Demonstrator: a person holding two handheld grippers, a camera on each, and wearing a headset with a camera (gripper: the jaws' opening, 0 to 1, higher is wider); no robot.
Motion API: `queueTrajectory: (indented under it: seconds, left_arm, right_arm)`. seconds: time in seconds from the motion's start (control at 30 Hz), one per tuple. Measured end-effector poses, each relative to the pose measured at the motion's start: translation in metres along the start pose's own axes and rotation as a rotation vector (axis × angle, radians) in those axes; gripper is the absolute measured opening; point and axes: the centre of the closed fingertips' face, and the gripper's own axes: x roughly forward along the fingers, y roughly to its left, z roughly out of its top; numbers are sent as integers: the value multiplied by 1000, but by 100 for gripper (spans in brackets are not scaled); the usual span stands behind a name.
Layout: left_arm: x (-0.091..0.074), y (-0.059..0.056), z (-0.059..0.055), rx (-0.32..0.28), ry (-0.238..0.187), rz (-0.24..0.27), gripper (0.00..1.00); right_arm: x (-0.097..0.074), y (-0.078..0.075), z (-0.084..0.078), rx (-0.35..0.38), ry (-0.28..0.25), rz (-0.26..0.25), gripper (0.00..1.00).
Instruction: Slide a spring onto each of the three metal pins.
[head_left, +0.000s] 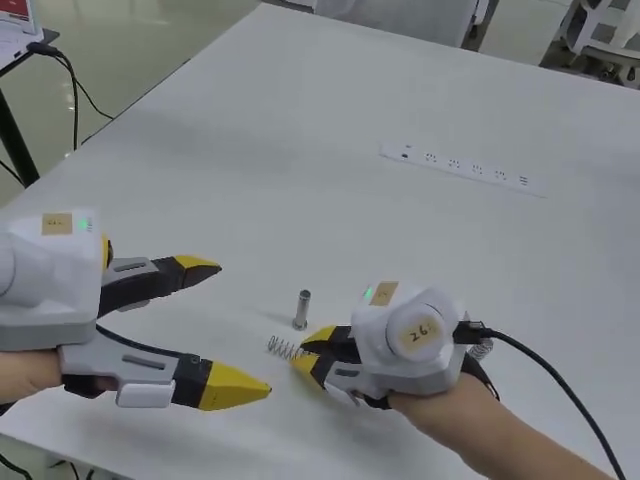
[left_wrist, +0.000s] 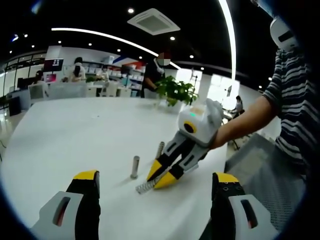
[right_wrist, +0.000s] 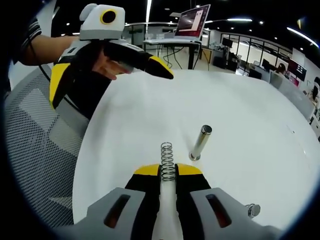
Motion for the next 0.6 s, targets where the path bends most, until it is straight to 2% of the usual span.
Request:
queueTrajectory:
  seconds: [0.5,0.6]
  left_arm:
    - [3,-3,0,-3,5,-8,89]
    - [4,-5,1,-1,10,-14,89]
  right_arm:
    - [0,1,-3,-60,8,19,8]
    - [-1,0,-2,-51,13,22,8]
